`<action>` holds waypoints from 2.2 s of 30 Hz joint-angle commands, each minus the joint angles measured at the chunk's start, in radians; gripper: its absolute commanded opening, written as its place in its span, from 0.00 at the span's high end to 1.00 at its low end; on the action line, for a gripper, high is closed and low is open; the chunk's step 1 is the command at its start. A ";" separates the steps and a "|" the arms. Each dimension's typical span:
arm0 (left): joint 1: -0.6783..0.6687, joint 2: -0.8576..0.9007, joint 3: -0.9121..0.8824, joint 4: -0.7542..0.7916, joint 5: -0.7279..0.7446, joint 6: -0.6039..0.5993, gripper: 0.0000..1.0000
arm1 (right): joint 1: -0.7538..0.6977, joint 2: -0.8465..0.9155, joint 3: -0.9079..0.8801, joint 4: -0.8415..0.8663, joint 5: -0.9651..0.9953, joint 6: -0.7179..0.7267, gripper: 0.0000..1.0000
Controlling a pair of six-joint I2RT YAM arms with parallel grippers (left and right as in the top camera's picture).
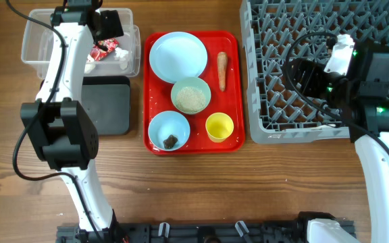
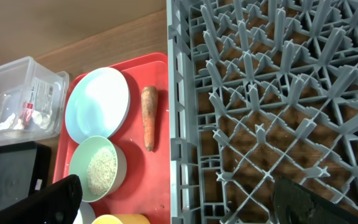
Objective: Sort waste into correct bins and load items into the dishwasher rack
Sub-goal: 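Pick the white tissue from the blue plate with the left gripper into the clear bin, then grasp the carrot with the left gripper and place it on the black tray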
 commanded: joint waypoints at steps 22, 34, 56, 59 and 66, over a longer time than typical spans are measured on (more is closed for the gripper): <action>-0.576 0.241 0.003 0.185 0.206 0.058 0.09 | 0.006 0.009 0.015 -0.054 0.006 0.004 0.00; -0.575 0.324 0.004 0.232 0.183 0.058 0.95 | 0.006 0.009 0.015 -0.062 0.026 0.004 0.00; 0.217 -0.261 -0.319 -0.440 0.053 -0.683 0.96 | 0.006 0.009 0.015 -0.059 0.029 0.008 0.00; 0.270 -0.261 -0.523 -0.292 0.053 -0.900 0.90 | 0.006 0.009 0.015 -0.058 0.029 0.008 0.00; 0.272 -0.262 -0.781 0.072 0.056 -0.937 0.76 | 0.006 0.009 0.015 -0.053 0.028 0.009 0.00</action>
